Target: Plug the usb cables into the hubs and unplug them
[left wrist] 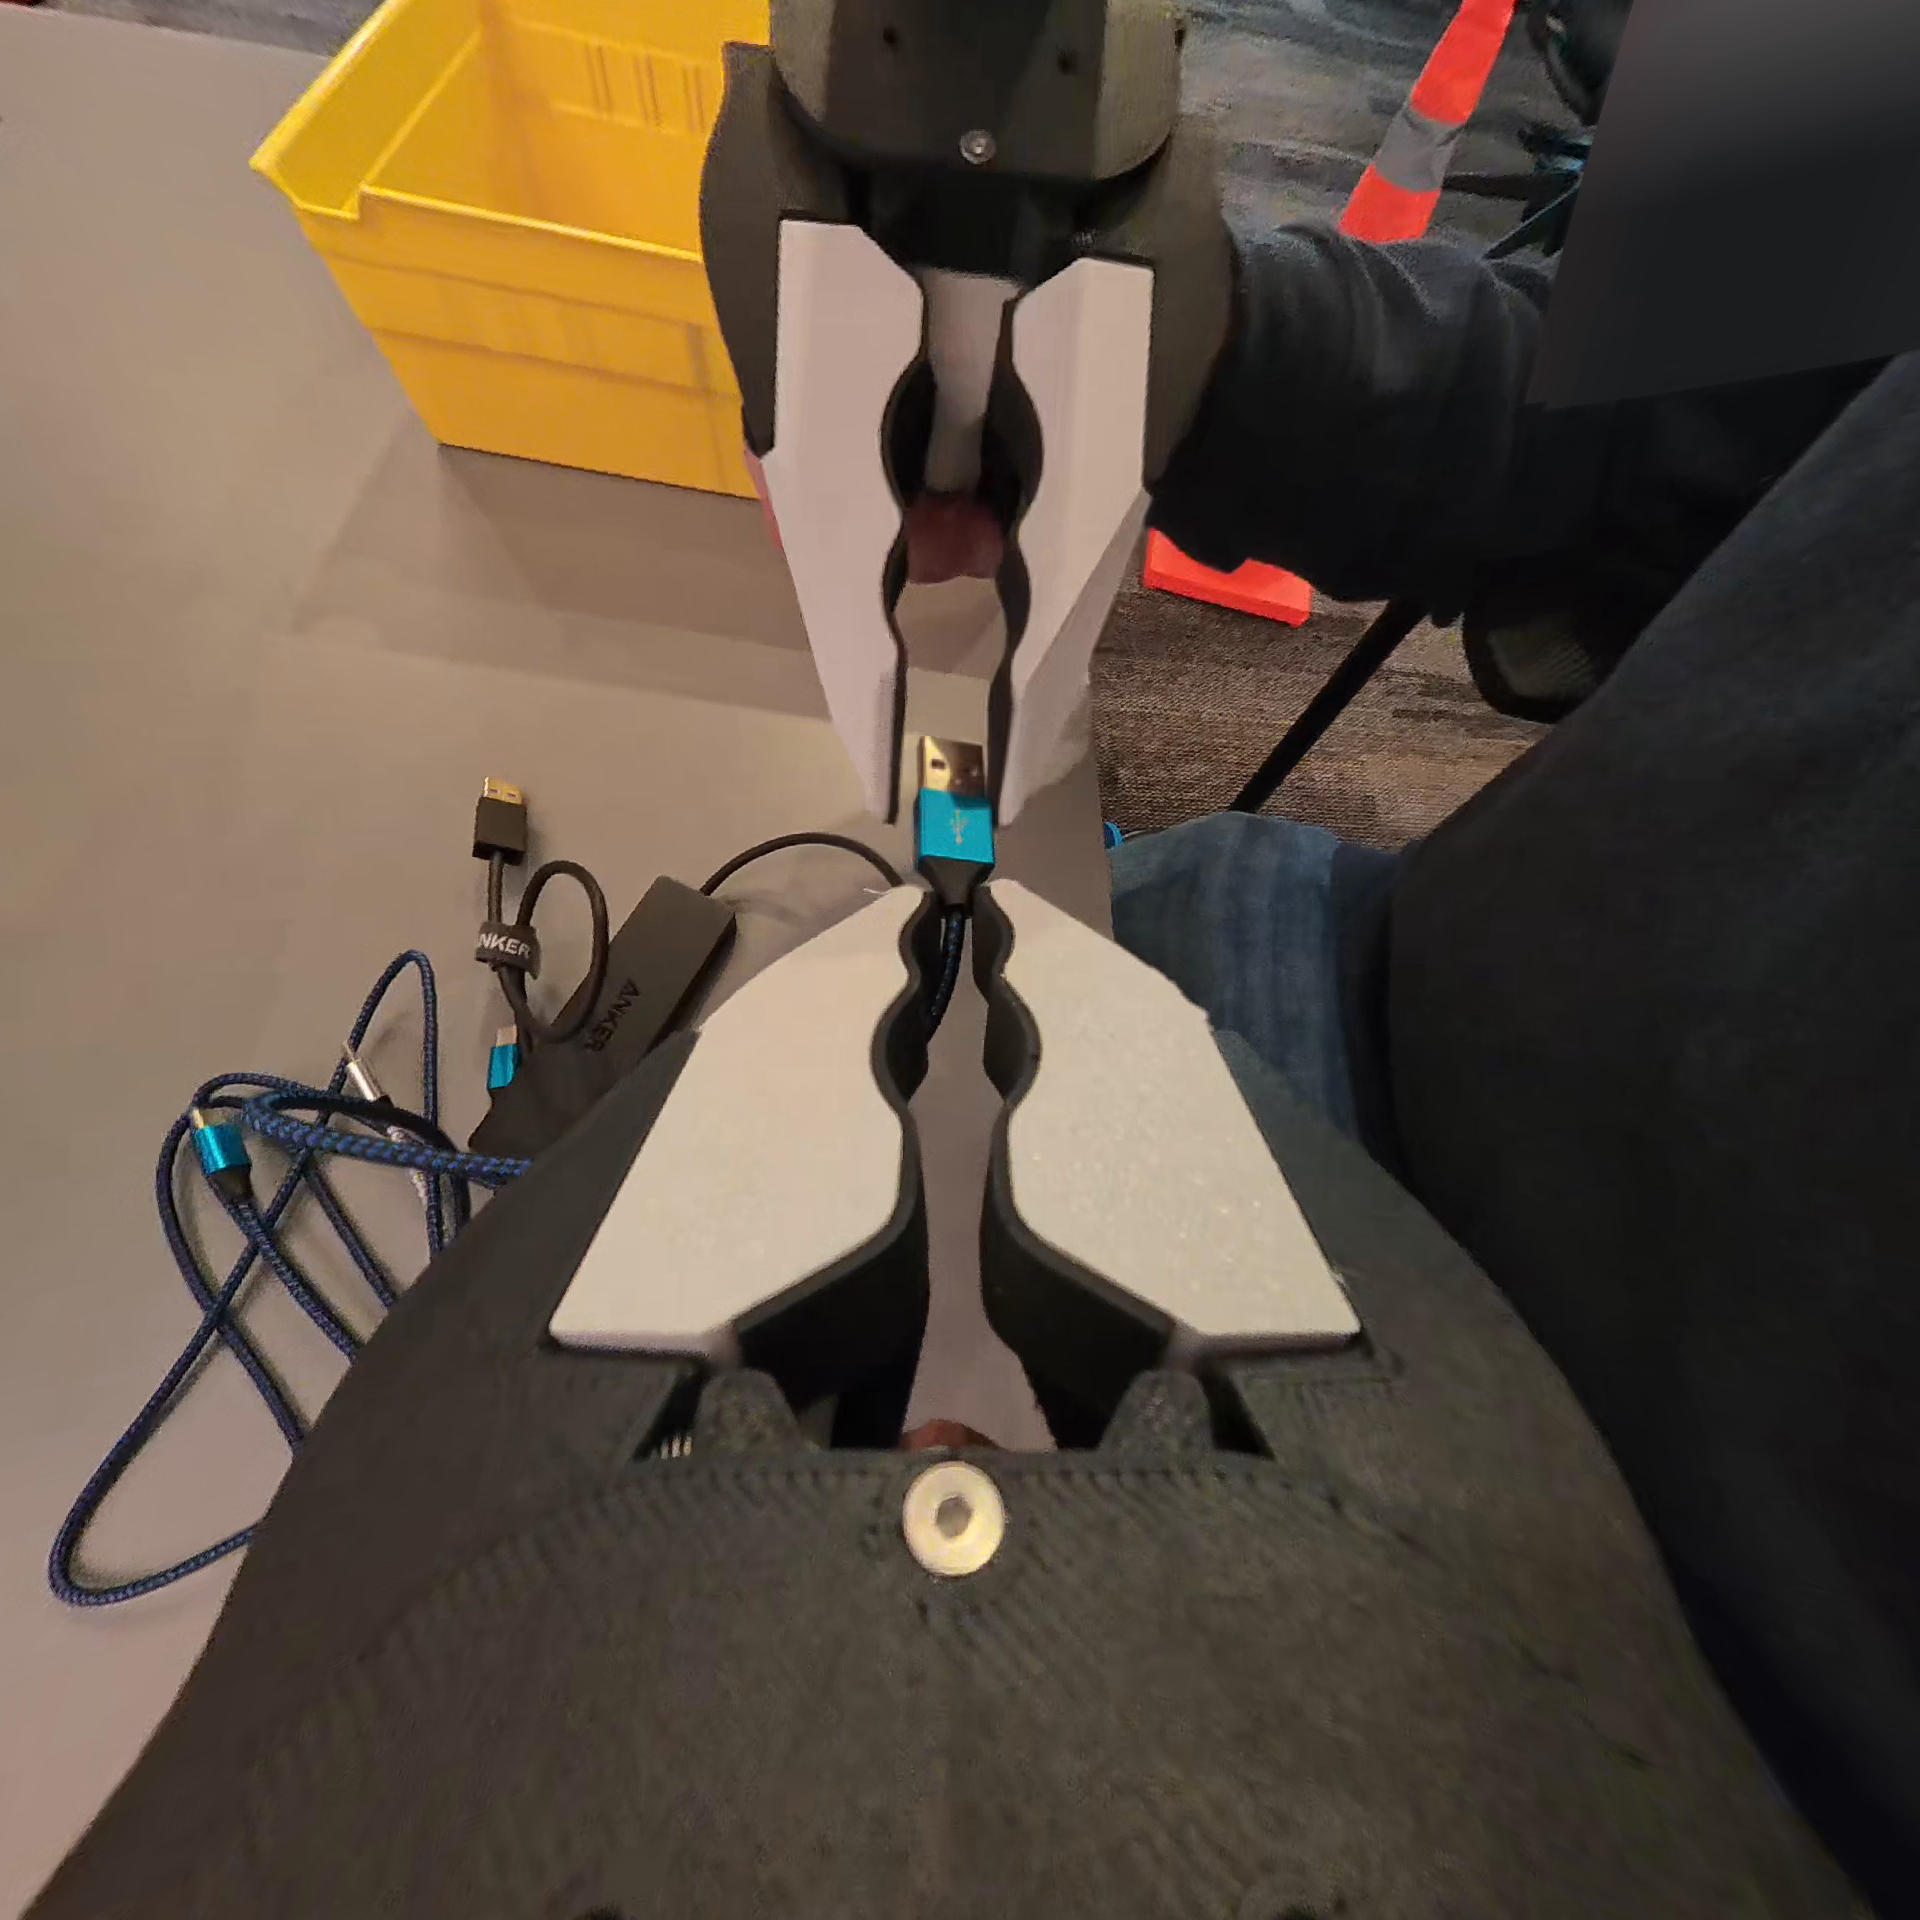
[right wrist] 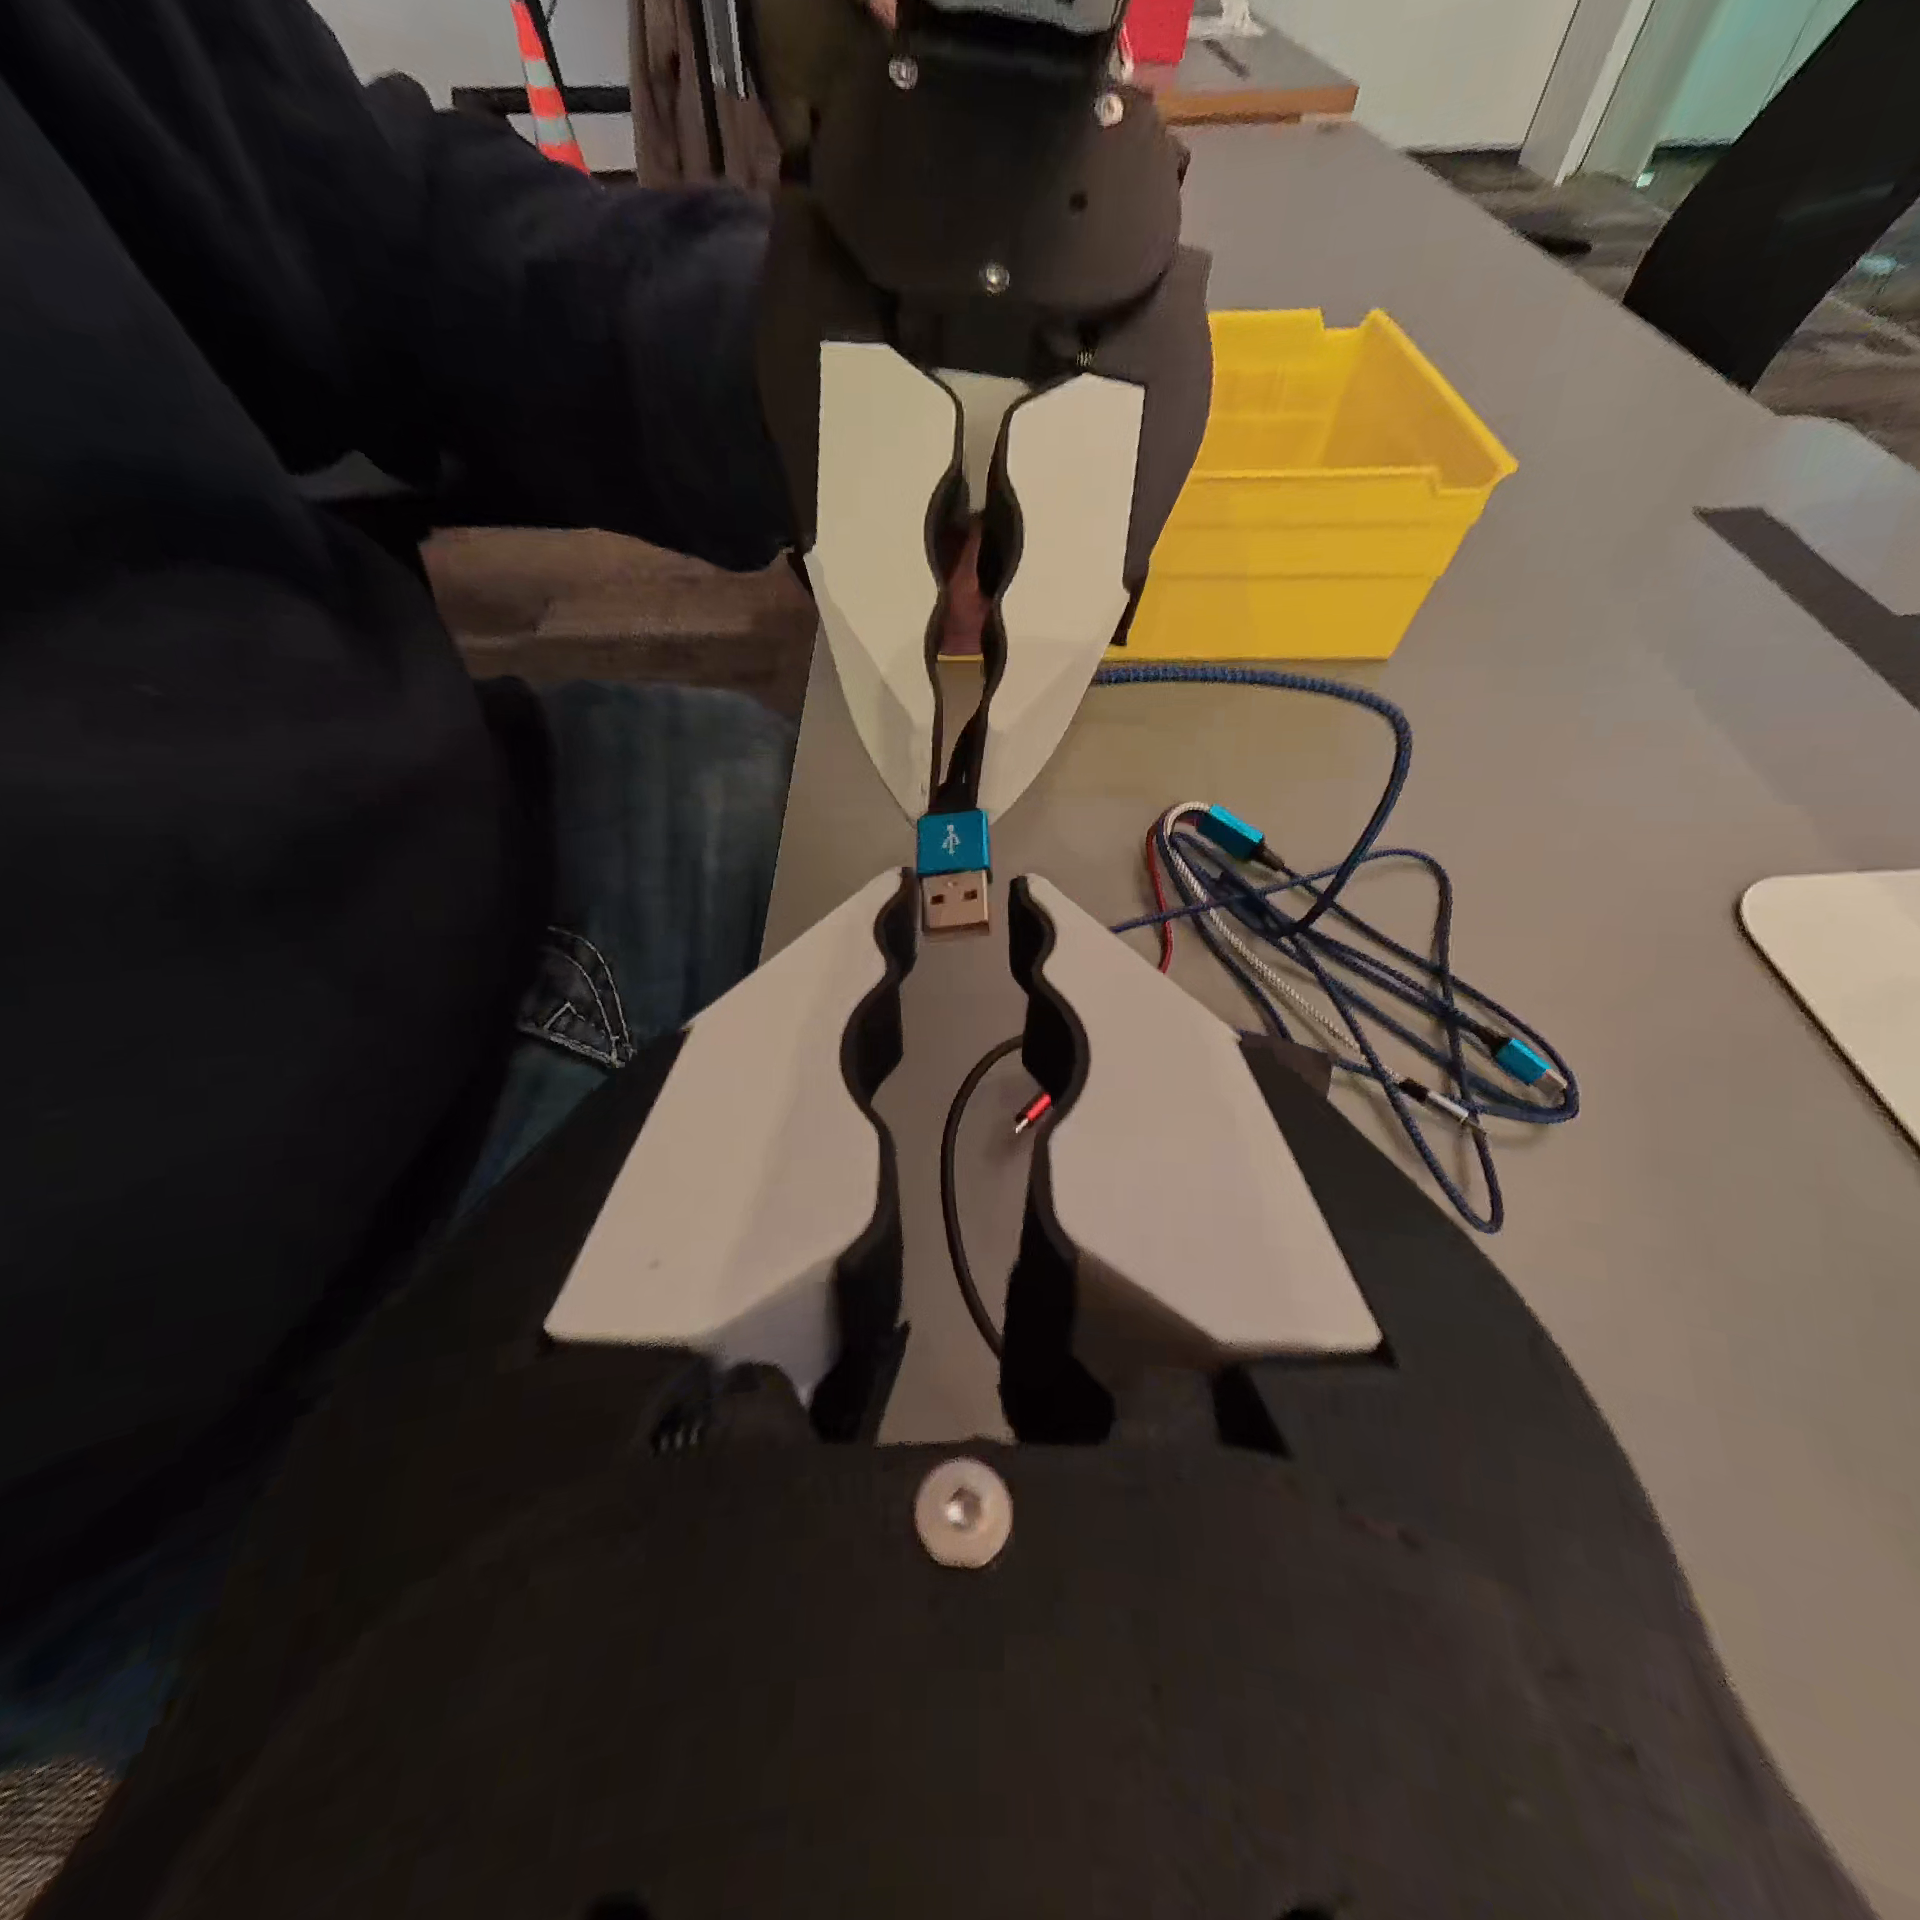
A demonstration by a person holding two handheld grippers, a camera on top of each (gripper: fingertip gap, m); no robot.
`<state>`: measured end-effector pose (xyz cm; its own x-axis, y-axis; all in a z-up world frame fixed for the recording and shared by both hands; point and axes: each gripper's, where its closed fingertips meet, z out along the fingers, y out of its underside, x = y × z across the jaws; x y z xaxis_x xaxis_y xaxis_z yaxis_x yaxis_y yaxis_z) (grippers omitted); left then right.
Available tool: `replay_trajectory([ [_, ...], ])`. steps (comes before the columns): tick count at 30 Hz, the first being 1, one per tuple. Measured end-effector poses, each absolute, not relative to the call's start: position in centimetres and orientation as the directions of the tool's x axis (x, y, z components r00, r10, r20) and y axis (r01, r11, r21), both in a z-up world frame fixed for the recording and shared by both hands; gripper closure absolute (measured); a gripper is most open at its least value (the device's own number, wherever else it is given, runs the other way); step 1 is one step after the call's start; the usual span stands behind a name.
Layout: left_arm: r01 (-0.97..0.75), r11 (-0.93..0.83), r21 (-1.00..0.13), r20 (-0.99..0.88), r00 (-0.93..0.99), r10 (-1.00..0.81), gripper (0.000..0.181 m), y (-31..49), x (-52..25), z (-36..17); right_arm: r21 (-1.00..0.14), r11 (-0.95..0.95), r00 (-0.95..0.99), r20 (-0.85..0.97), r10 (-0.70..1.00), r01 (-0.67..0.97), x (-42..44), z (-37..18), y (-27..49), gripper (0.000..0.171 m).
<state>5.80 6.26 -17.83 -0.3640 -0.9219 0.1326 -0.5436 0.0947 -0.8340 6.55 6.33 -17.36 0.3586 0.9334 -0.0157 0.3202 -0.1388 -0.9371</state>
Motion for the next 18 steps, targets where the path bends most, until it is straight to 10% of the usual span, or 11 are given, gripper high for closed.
replay_trajectory([
  [9,-0.449,0.063,-0.891,0.128,-0.384,-0.914,0.175,6.0,6.3,-16.3,-0.974,-0.112,0.345,-0.038,0.938,0.198,6.7,-15.8,6.0,0.159],
  [18,-0.237,0.011,-0.971,0.071,-0.332,-0.941,0.102,5.7,8.1,-14.2,-0.985,-0.164,0.311,-0.174,0.934,-0.060,7.8,-13.5,6.2,0.160],
])
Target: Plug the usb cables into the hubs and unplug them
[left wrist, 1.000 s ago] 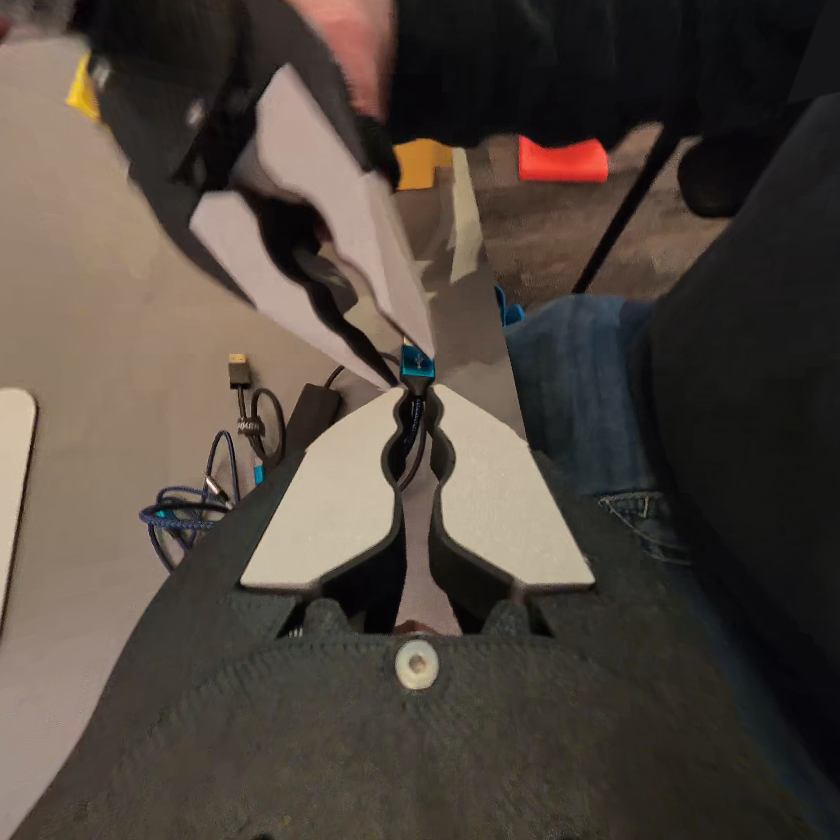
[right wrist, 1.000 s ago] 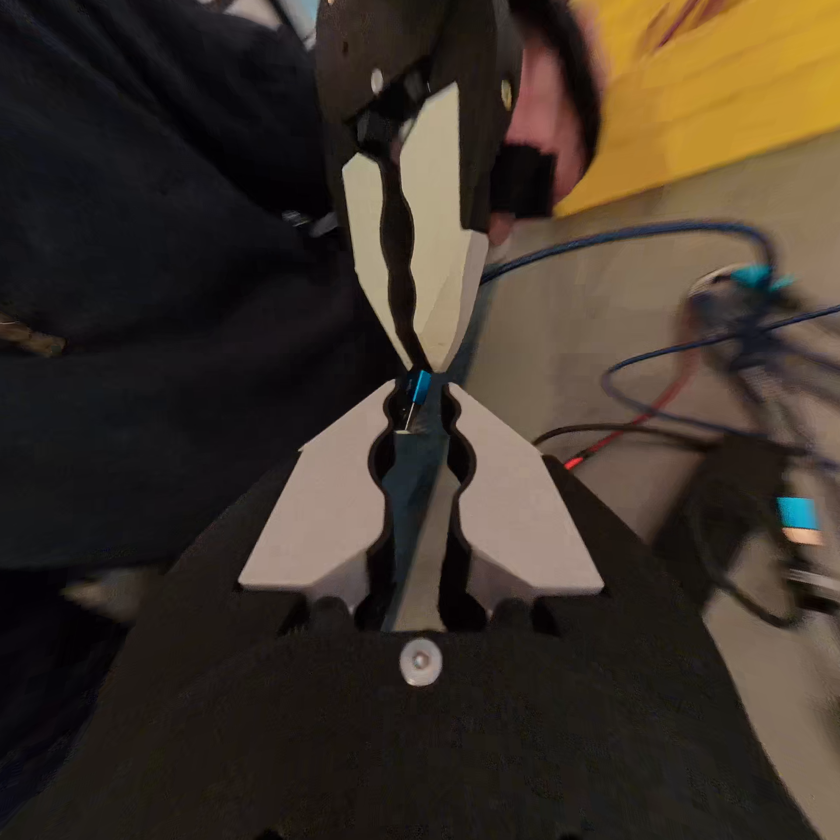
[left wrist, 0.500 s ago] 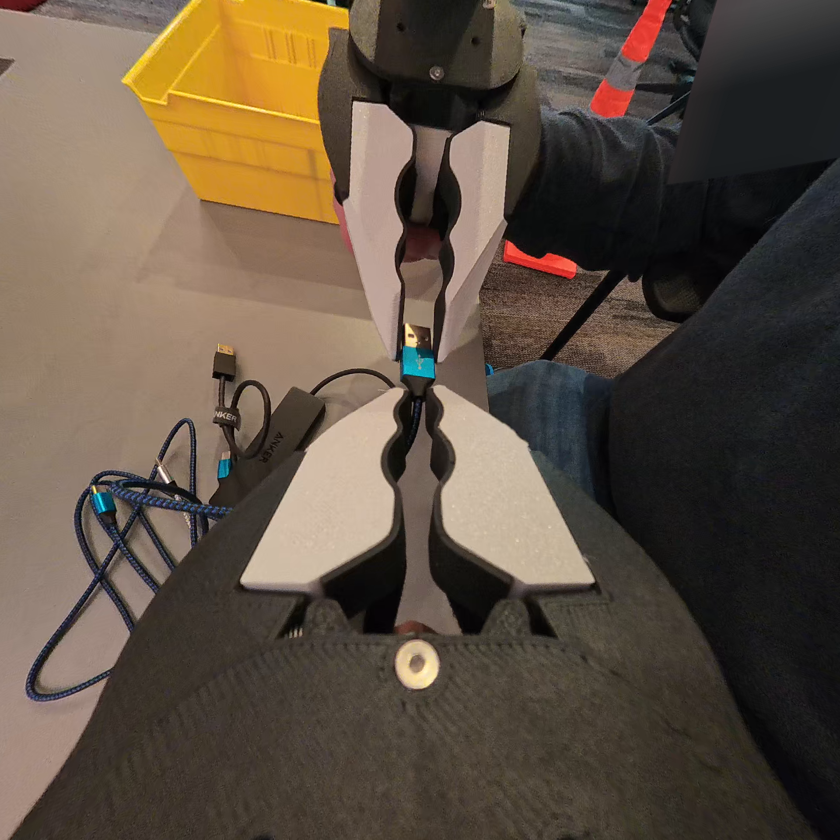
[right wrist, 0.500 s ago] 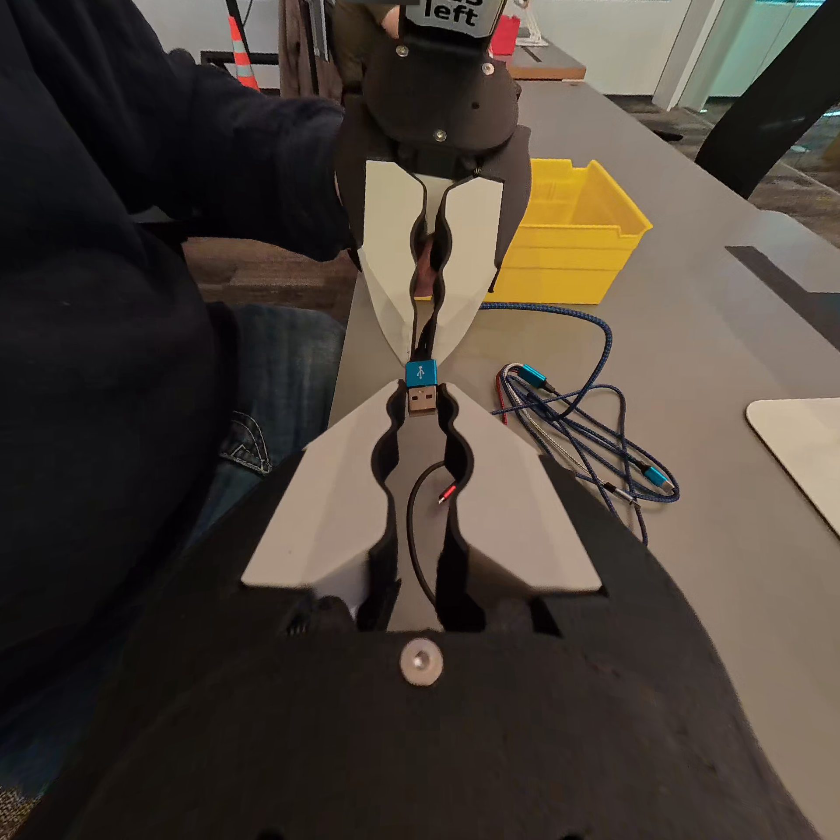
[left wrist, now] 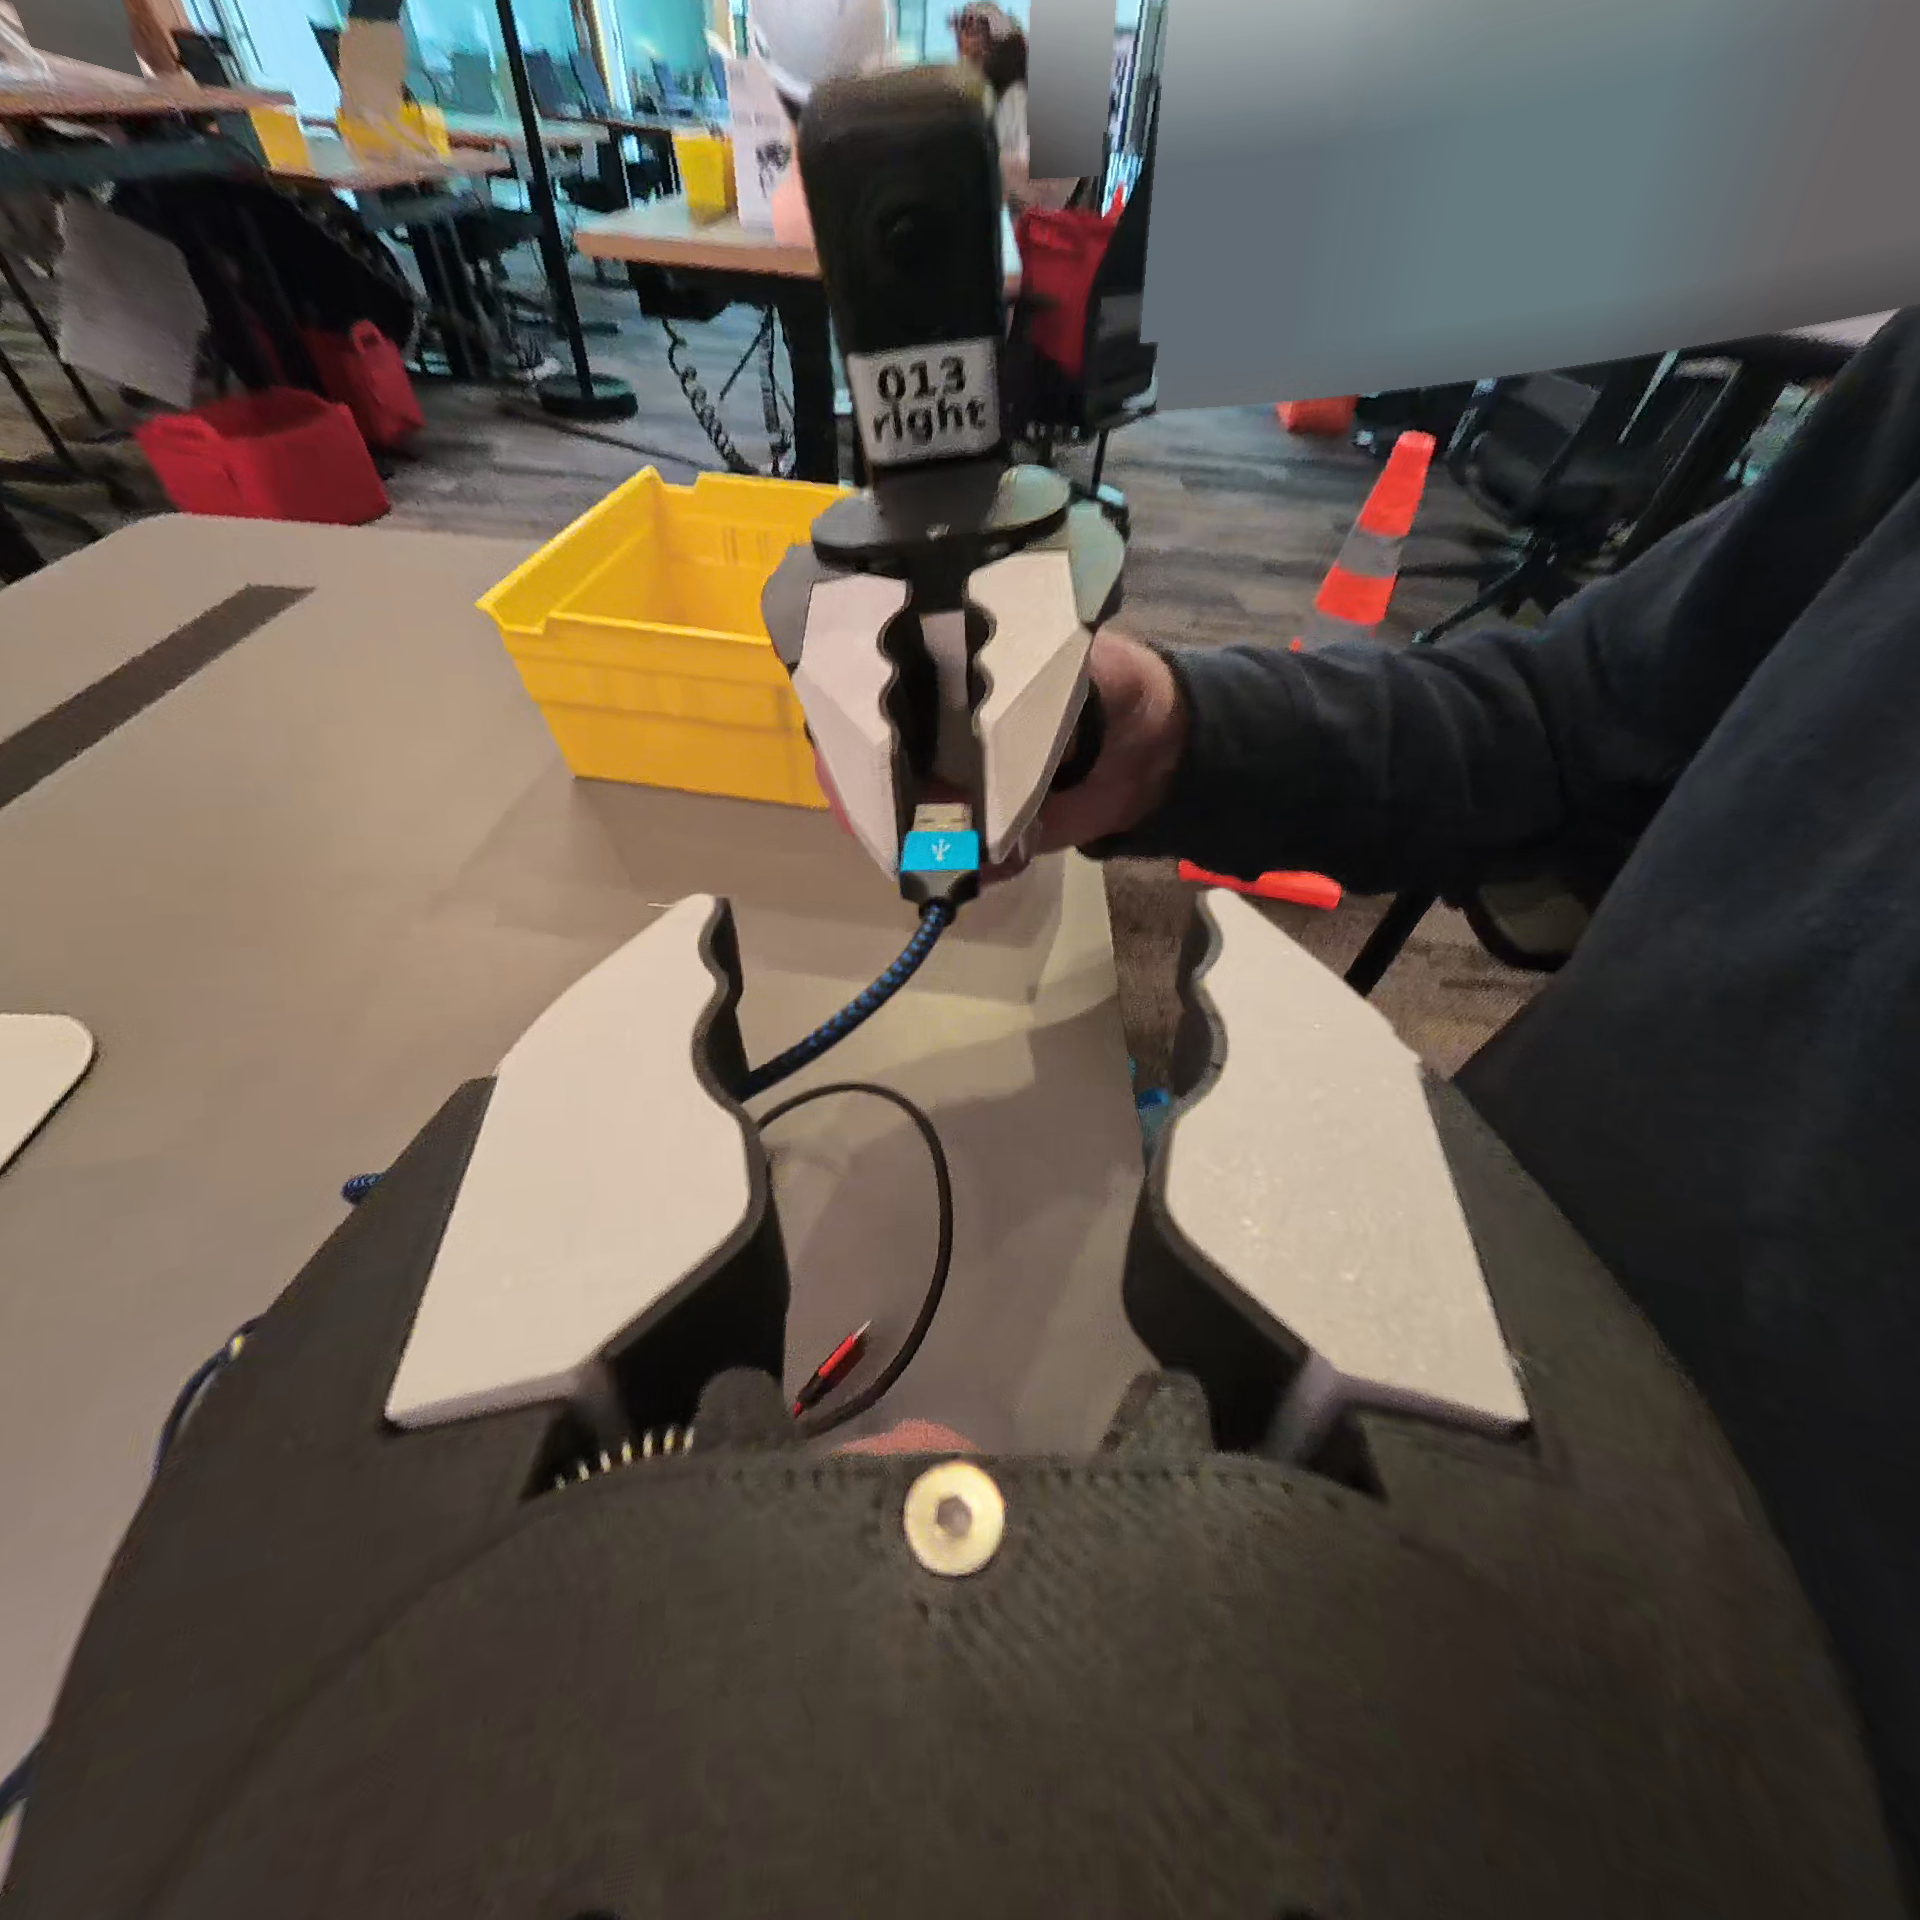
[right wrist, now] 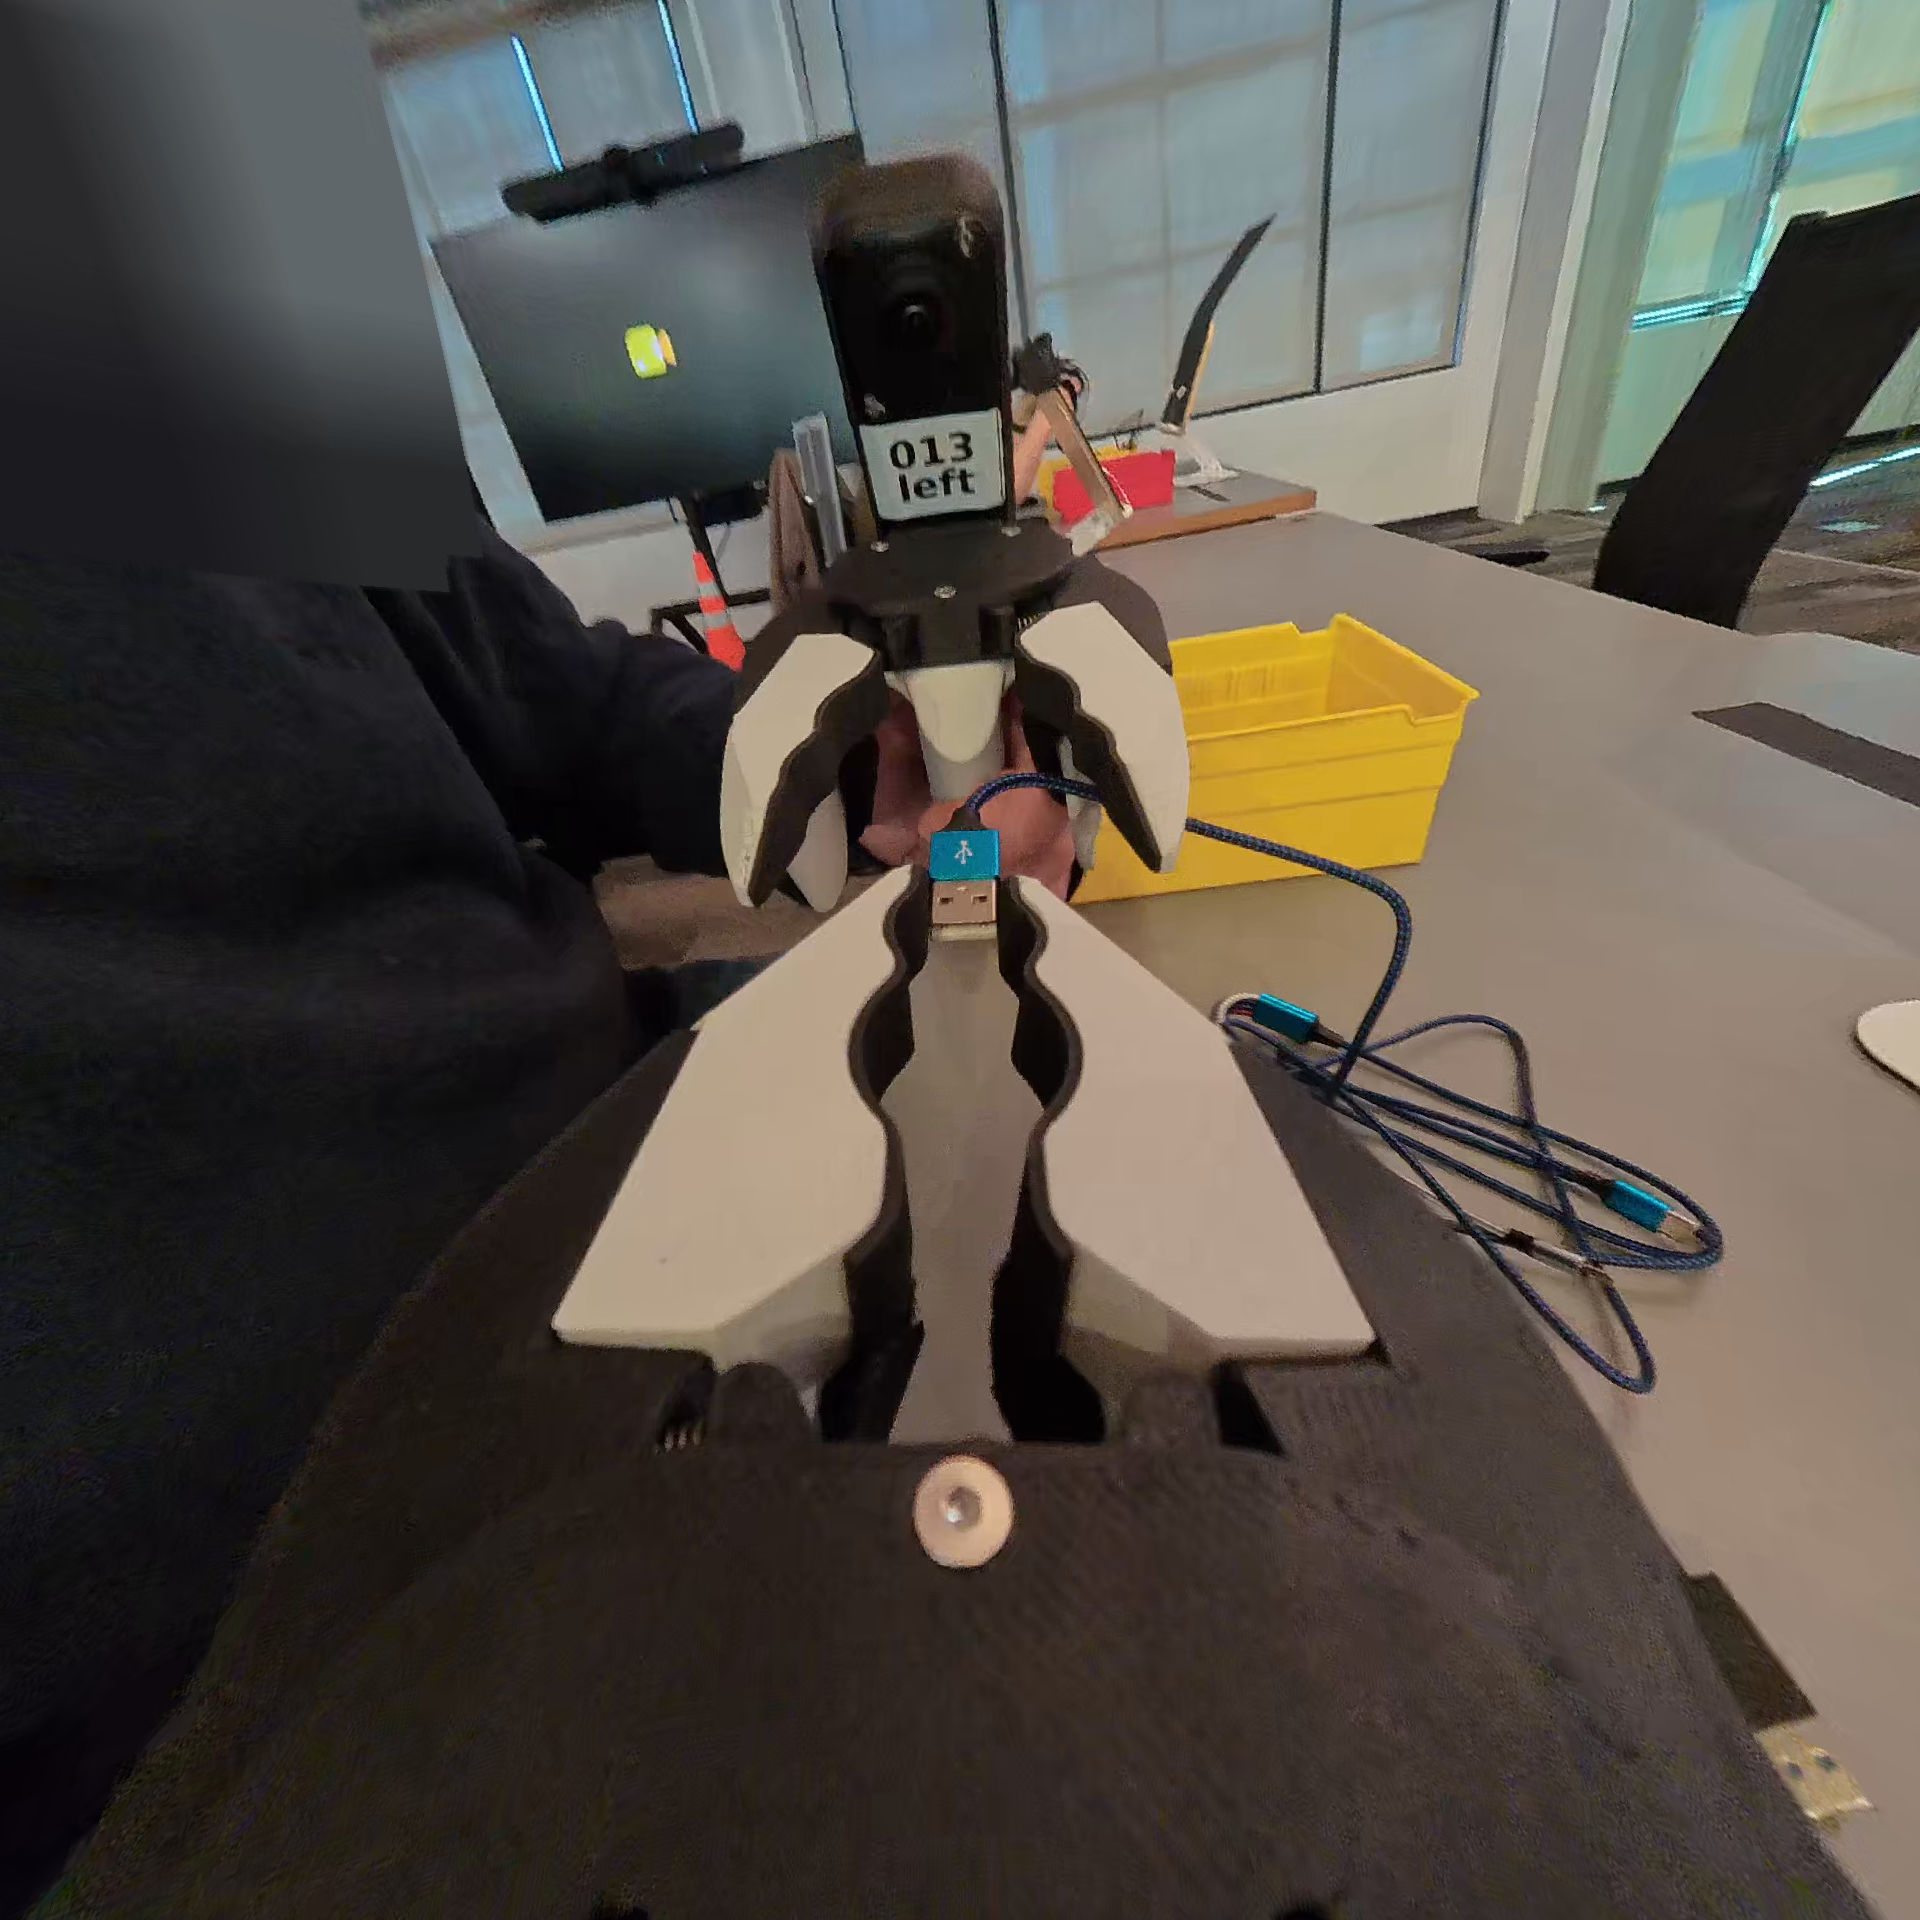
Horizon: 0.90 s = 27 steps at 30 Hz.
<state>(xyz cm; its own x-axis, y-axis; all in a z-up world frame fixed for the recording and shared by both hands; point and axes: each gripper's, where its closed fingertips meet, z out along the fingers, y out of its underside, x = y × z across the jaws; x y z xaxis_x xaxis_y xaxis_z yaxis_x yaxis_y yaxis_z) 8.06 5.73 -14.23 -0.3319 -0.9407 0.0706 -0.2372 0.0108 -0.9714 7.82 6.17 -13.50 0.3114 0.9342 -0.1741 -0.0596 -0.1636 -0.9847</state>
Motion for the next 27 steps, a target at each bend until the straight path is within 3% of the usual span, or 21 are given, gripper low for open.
replay_trajectory([
  [7,-0.068,-0.036,-0.997,0.055,-0.298,-0.953,0.115,6.8,7.8,-9.8,-0.988,-0.153,0.278,-0.155,0.948,-0.030,6.9,-14.0,5.8,0.160],
  [10,0.079,-0.124,-0.989,0.086,-0.369,-0.925,0.155,7.0,6.4,-6.0,-0.990,-0.140,0.279,-0.136,0.951,-0.006,6.9,-14.3,6.0,0.160],
  [15,0.051,-0.168,-0.984,0.131,-0.420,-0.898,0.160,6.3,6.8,-6.1,-0.994,-0.112,0.263,-0.109,0.959,-0.005,6.5,-13.5,5.8,0.160],
  [18,-0.068,-0.057,-0.996,0.078,-0.359,-0.930,0.140,6.3,7.6,-8.7,-0.994,-0.105,0.254,-0.108,0.961,-0.024,6.7,-13.1,5.6,0.160],
  [20,-0.145,-0.054,-0.988,0.099,-0.325,-0.940,0.094,6.4,8.2,-10.1,-0.994,-0.102,0.251,-0.109,0.962,-0.042,7.0,-12.8,5.6,0.160],
  [21,-0.174,-0.041,-0.984,0.097,-0.325,-0.941,0.088,6.2,8.3,-10.7,-0.994,-0.100,0.251,-0.108,0.962,-0.045,7.1,-12.7,5.5,0.160],
  [27,-0.128,0.006,-0.992,0.039,-0.347,-0.937,0.146,5.4,8.2,-11.3,-0.989,-0.104,0.230,-0.127,0.965,-0.109,7.6,-12.0,5.3,0.160],
])
